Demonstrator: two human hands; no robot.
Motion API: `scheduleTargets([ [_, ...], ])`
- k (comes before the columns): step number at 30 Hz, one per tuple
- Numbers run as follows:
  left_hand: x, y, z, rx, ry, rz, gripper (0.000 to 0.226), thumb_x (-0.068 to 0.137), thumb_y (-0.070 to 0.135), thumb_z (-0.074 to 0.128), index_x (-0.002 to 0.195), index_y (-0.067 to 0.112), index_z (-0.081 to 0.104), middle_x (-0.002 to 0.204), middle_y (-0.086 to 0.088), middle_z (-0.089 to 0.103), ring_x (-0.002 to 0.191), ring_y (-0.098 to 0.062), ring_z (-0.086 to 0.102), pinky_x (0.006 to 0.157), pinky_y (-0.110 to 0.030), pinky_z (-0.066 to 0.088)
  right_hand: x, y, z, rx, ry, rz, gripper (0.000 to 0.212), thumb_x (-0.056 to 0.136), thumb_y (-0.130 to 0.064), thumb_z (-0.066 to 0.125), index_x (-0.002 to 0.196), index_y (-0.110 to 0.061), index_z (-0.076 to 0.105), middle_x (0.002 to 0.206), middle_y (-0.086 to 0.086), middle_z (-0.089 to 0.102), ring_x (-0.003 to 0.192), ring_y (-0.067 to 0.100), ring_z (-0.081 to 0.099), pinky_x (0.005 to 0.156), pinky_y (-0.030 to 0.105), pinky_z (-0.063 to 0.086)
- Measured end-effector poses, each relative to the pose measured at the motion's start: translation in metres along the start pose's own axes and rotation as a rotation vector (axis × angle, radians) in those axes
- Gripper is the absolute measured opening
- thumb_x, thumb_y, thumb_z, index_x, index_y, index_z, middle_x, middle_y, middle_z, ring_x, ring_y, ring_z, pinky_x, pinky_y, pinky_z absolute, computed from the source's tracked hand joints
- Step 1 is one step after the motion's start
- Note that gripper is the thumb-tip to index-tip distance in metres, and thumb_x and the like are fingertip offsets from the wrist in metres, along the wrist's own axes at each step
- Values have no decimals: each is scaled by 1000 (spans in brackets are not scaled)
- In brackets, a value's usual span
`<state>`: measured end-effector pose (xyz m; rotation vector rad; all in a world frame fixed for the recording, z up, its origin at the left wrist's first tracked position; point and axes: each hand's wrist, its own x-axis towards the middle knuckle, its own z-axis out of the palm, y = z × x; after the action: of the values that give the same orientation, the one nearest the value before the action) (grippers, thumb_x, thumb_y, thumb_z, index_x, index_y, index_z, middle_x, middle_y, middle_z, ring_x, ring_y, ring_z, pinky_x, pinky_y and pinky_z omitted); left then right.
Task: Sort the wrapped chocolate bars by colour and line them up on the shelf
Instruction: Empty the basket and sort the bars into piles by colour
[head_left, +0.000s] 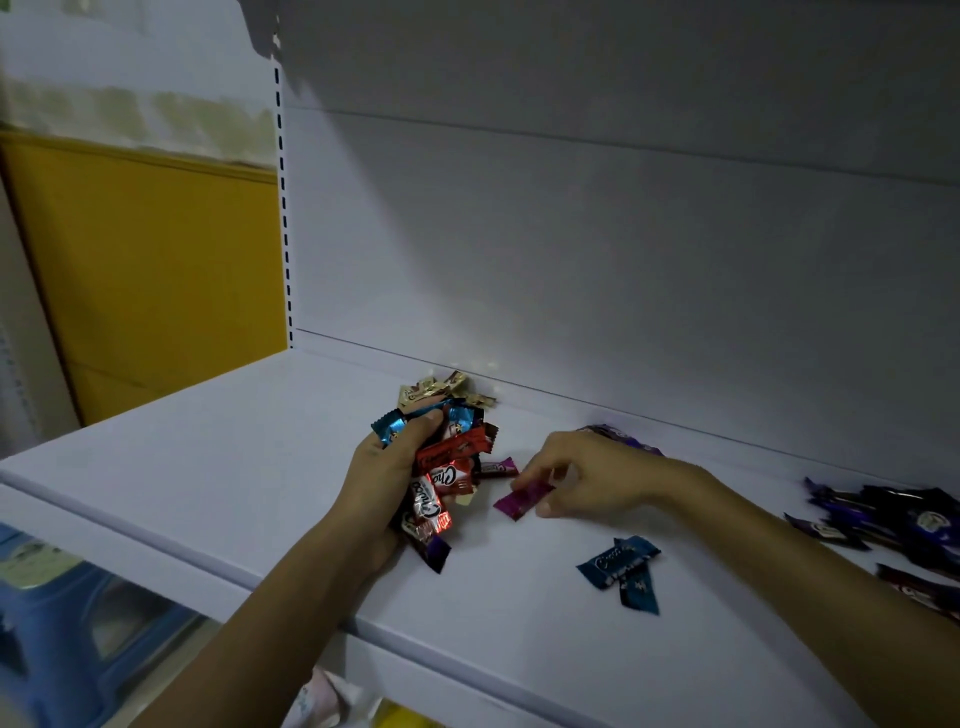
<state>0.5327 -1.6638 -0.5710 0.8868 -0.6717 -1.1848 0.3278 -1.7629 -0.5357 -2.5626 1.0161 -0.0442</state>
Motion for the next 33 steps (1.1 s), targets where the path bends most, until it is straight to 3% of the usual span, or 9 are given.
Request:
scheduleTargets([
  [6,-2,0,2,-4,20,19,24,87,24,65,108,13,69,88,-13,74,66,-23,71,52,-29,56,19,-15,10,-51,137,-93,17,80,-35,72,94,-31,65,104,-12,45,101,6,44,87,24,39],
  [8,-3,1,3,5,26,22,25,86,24,65,108,14,69,90,-13,74,68,-23,71,54,-29,55,30,-24,13,-13,136,-110,15,80,-30,73,92,-26,64,107,-7,49,102,8,46,86,21,38],
  [12,-5,2,2,28,25,15,26,86,25,65,110,15,67,91,-13,74,67,-22,71,53,-28,55,35,-27,13,54,141,-36,13,81,-28,72,91,-24,64,98,-10,59,93,6,55,68,11,40],
  [18,-8,1,3,27,-60,19,22,89,20,62,109,11,68,90,-20,72,63,-25,70,54,-32,58,6,-8,4,2,159,-4,20,84,-32,68,104,-26,67,104,-13,63,97,4,57,76,12,42],
  [21,-7,1,4,47,-87,30,23,91,17,61,112,12,67,88,-21,72,61,-25,69,52,-33,58,-1,-25,0,314,324,-80,23,85,-45,62,100,-28,68,102,-11,67,97,7,62,87,25,50],
  [23,-7,0,4,65,-91,36,24,91,17,60,113,13,66,91,-22,72,62,-26,69,53,-34,58,0,-44,-3,505,393,-138,25,79,-51,58,91,-31,68,92,-12,69,91,5,64,85,25,51],
  [28,-9,1,3,79,-97,56,25,90,18,60,115,14,65,95,-24,71,68,-29,70,53,-33,58,7,-65,0,491,449,-156,3,84,-22,71,87,-21,70,84,-2,71,79,11,67,76,28,55],
  [33,-9,0,4,86,-90,71,24,91,15,60,115,17,65,96,-22,72,72,-29,71,54,-32,57,6,-65,8,346,603,-100,4,83,-21,71,80,-23,72,77,-7,70,74,7,64,72,28,53],
])
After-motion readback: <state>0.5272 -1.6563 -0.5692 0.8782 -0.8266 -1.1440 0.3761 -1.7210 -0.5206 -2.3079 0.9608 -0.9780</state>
